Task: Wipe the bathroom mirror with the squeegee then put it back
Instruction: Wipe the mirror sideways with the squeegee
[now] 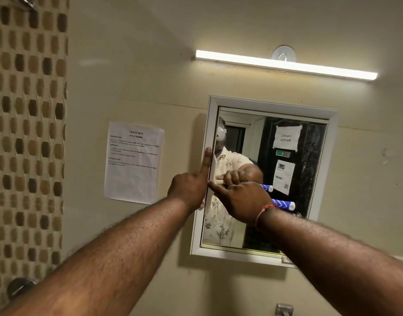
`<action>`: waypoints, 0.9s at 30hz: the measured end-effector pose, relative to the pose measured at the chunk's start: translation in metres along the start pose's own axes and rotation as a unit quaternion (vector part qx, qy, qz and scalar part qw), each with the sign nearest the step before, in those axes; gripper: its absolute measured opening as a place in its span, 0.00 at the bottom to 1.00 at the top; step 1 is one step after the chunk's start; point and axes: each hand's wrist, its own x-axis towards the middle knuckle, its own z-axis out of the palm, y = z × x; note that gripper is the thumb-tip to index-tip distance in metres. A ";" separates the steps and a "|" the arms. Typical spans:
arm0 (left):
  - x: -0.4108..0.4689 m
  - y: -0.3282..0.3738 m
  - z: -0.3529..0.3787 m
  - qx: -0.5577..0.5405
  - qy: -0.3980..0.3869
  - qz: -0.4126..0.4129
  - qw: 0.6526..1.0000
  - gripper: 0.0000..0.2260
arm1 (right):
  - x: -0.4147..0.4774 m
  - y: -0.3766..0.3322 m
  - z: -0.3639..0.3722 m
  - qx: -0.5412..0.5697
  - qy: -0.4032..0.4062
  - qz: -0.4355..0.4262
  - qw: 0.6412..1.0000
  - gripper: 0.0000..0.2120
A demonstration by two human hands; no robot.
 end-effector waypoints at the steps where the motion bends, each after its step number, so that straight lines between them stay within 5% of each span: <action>1: -0.001 0.000 0.001 0.003 0.000 0.001 1.000 0.75 | 0.001 0.001 0.001 -0.007 0.007 -0.002 1.000 0.25; 27: -0.013 0.005 0.009 0.020 -0.021 0.006 1.000 0.77 | -0.003 0.004 0.011 0.056 -0.004 0.004 0.998 0.25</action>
